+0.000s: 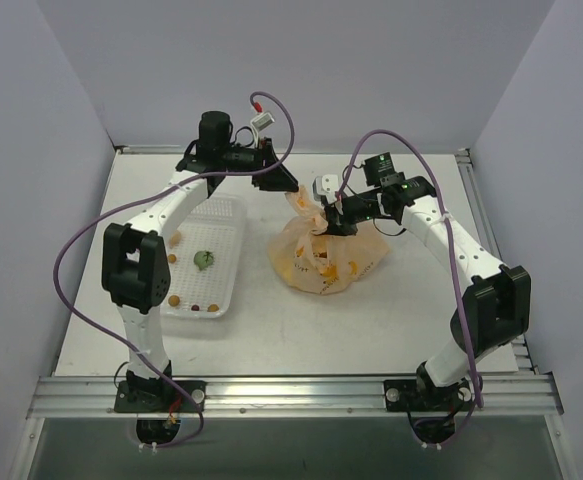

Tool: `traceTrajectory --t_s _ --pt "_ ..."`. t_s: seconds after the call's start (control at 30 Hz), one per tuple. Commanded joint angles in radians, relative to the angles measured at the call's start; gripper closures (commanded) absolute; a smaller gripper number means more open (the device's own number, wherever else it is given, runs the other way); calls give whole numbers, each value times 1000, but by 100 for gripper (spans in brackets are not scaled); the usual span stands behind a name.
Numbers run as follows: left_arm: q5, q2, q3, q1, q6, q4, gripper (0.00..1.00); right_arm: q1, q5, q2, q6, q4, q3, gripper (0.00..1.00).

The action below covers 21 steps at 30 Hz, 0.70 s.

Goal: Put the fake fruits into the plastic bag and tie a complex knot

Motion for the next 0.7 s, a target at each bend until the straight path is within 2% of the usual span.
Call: traceTrajectory --t_s 0.0,0.07,0.17,0.3,0.47,0.57,0.6,0.63,0.67 --pt "63 -6 53 -4 73 -56 49 7 -4 -11 -9 -23 27 100" --pt "78 -11 49 -2 55 -45 58 2 -1 -4 5 -23 35 100" --pt "107 -28 24 4 -17 42 65 -2 4 4 5 -22 36 100" --pt "155 -38 -32 5 -227 317 76 -15 12 13 15 -19 44 100" --pt "143 -54 -57 4 -212 315 100 -16 19 13 15 -19 46 100" --pt "94 -68 -63 5 -171 289 100 -16 21 9 14 -20 46 100" --pt "75 -78 -59 5 -137 221 100 -16 21 7 22 -19 47 100" --pt "1 -84 -45 5 -6 141 100 -16 24 7 25 -19 49 100" --pt "-44 -87 12 2 83 -89 100 -18 27 9 34 -20 52 100"
